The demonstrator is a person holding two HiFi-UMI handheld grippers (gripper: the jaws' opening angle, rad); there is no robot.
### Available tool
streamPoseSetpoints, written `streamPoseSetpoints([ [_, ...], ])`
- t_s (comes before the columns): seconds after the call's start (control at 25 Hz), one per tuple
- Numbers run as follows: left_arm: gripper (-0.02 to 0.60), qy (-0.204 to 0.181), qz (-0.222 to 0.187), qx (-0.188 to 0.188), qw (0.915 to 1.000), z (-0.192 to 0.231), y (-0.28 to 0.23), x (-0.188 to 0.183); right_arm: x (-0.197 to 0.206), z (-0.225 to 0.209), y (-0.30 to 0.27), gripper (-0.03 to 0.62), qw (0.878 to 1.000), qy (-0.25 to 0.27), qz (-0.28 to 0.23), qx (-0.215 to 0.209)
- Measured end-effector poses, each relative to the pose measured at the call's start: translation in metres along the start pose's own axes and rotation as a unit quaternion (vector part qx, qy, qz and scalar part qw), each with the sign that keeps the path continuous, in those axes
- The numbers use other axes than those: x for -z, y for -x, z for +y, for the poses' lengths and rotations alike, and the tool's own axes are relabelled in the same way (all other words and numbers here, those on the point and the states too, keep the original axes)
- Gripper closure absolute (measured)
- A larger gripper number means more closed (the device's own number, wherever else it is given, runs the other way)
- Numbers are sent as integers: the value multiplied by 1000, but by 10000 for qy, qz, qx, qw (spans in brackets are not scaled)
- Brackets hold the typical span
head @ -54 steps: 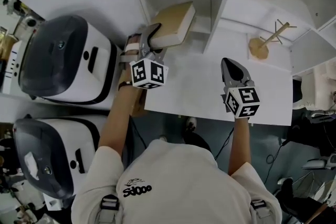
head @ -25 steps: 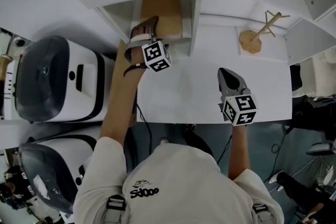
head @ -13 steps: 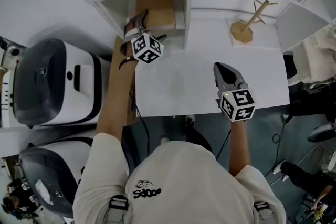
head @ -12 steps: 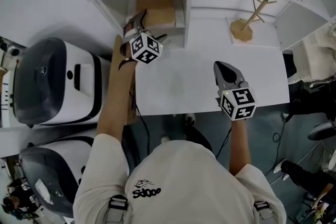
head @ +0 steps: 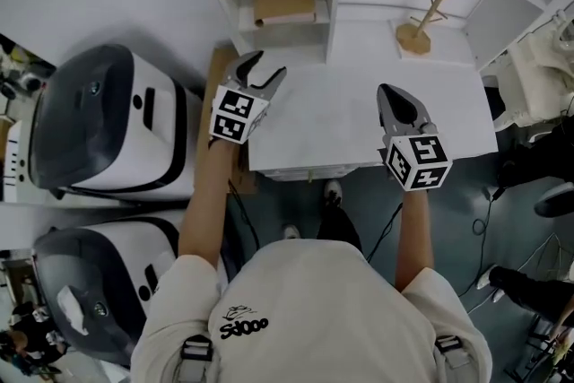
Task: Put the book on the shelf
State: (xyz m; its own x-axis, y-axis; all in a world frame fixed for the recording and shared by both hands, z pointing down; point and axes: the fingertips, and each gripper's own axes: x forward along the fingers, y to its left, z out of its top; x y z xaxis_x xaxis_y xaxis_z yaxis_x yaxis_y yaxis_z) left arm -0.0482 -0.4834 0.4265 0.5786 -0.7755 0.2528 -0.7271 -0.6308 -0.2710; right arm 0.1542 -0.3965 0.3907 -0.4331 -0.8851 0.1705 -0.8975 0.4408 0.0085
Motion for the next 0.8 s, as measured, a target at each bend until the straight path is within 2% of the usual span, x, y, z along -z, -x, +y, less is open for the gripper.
streamPoseSetpoints([
  [0.16, 445, 693, -391, -404, 9960, -1, 53, -8, -12, 23, 24, 592, 9997, 163, -173, 39],
  [0.36, 554, 889, -778, -735, 9903, -5, 110, -22, -28, 49, 48, 592, 9987, 351, -368, 75],
  [0.44, 566, 842, -912, -739, 9895, -12, 130, -28, -35, 60, 56, 592, 9980, 470, -427, 57],
  [0.8, 565, 150, -1173, -610, 9911, -43, 192, -57, -57, 102, 80, 592, 9932, 1013, -566, 37],
])
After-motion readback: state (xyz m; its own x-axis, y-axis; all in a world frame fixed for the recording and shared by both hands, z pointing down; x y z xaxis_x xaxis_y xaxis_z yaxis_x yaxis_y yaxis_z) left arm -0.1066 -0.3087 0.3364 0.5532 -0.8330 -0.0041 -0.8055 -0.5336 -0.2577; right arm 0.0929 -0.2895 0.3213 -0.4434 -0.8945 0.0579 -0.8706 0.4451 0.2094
